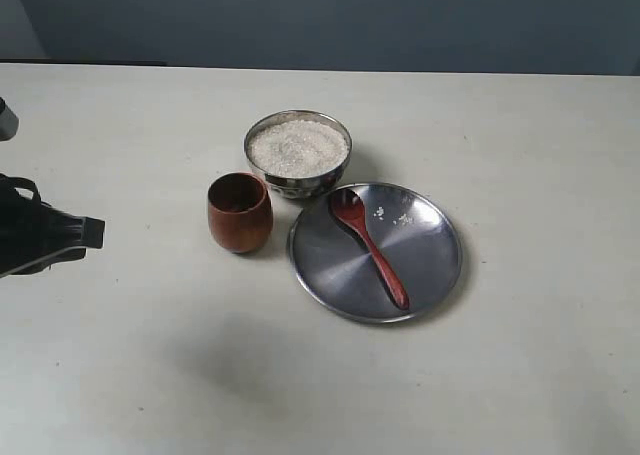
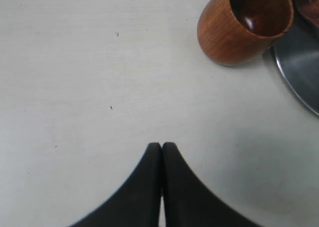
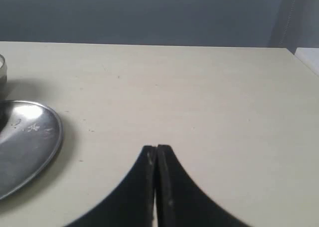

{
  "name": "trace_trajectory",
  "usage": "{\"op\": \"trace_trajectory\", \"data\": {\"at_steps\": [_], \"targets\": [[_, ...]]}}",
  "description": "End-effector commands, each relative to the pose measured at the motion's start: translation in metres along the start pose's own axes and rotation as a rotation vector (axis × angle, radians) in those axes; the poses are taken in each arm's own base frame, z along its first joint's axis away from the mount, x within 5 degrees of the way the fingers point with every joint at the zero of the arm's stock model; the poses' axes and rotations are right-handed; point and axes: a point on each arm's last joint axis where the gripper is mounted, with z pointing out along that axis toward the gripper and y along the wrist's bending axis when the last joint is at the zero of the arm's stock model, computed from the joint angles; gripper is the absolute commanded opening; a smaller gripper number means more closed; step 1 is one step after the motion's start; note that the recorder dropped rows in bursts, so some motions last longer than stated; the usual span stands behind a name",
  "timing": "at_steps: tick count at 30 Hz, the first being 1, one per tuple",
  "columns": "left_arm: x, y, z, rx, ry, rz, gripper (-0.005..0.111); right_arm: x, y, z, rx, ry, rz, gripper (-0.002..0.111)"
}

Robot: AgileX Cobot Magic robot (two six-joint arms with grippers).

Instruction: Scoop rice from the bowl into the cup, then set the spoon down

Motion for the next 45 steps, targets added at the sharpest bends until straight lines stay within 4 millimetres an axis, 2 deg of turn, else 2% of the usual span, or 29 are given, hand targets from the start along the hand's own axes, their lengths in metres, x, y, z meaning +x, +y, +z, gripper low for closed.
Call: {"op": "trace_trajectory", "data": {"at_steps": [1,5,11,15,19,22,36,45], "targets": [[-0.002,-0.001,-0.002,-0.005,-0.014,0.016,0.000,0.001,0.000,0.000,0.005,-0.005,0.002,0.000],[-0.002,-0.004,-0.018,0.005,-0.084,0.039,0.000,0.001,0.000,0.000,0.005,-0.005,0.002,0.000],[-0.006,-0.005,-0.064,-0.075,-0.392,0.237,0.000,0.001,0.000,0.000,0.005,-0.005,0.002,0.000],[0.003,-0.004,-0.089,-0.149,-0.531,0.365,0.000,0.001,0.000,0.000,0.005,-0.005,0.002,0.000],[0.018,0.000,-0.098,-0.201,-0.622,0.441,0.000,0.001,0.000,0.000,0.005,-0.005,0.002,0.000],[0.029,0.002,-0.098,-0.204,-0.670,0.445,0.000,0.001,0.000,0.000,0.005,-0.005,0.002,0.000],[0.077,0.018,-0.071,-0.202,-0.738,0.430,0.000,0.001,0.000,0.000,0.005,-0.005,0.002,0.000],[0.096,0.022,-0.067,-0.194,-0.819,0.418,0.000,0.001,0.000,0.000,0.005,-0.005,0.002,0.000]]}}
